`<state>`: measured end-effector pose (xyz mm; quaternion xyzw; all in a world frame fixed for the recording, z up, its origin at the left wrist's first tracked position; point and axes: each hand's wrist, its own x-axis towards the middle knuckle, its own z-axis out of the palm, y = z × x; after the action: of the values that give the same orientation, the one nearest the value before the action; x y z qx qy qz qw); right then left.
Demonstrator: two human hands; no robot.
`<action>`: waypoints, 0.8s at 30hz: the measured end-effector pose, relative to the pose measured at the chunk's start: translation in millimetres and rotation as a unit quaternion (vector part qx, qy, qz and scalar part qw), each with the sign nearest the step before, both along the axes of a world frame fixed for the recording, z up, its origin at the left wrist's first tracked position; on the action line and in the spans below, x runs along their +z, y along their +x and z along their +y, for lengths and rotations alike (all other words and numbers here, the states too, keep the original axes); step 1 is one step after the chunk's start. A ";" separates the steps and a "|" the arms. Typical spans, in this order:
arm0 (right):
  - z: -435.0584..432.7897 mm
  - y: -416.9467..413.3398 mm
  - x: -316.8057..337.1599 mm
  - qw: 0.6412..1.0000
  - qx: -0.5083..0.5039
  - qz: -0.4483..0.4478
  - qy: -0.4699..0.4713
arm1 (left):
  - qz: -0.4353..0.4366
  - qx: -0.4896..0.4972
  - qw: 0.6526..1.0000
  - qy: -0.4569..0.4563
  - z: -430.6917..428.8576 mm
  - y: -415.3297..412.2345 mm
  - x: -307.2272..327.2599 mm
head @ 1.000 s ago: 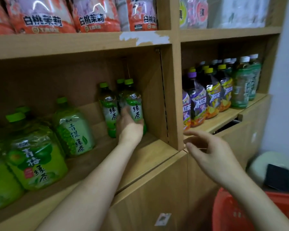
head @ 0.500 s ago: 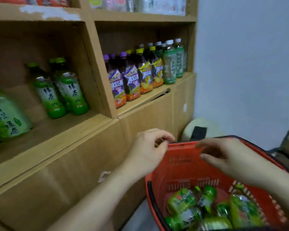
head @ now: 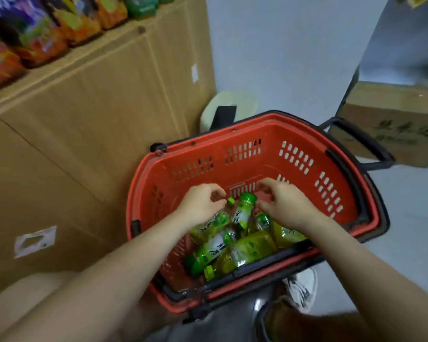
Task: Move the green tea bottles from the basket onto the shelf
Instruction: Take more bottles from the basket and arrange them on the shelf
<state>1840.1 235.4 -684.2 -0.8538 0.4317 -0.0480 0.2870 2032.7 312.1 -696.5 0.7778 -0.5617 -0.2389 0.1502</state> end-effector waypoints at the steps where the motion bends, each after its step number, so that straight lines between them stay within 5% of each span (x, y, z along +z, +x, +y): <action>1: -1.9 0.3 -9.6 1.000 -0.008 -0.003 0.006 | 0.008 -0.011 0.999 0.034 -9.6 -4.8 -16.7; 7: -20.3 -9.3 -34.1 0.994 -0.103 -0.042 0.006 | -0.033 -0.231 0.939 0.254 -38.5 -55.1 -100.2; 10: -24.7 -6.8 -38.8 0.989 -0.128 -0.037 0.065 | -0.066 -0.256 0.916 0.302 -38.8 -70.6 -124.1; 13: -26.8 -7.8 -43.6 0.987 -0.126 -0.020 0.097 | -0.087 -0.240 0.931 0.259 -39.3 -74.7 -134.2; 16: -30.5 -9.9 -44.5 0.988 -0.101 -0.011 0.114 | -0.014 -0.202 0.955 0.215 -38.7 -61.2 -126.3; 20: -26.7 -6.2 -49.3 0.982 0.028 0.085 0.164 | 0.031 -0.227 0.957 0.176 -50.5 -43.4 -85.9; 24: -35.1 -4.4 -40.8 0.971 0.135 0.167 0.108 | 0.072 -0.255 0.955 0.133 -71.6 -34.4 -47.7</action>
<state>1835.7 200.3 -725.0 -0.8640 0.3573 0.1811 0.3050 1998.3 240.4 -744.2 0.6021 -0.6923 -0.3973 0.0197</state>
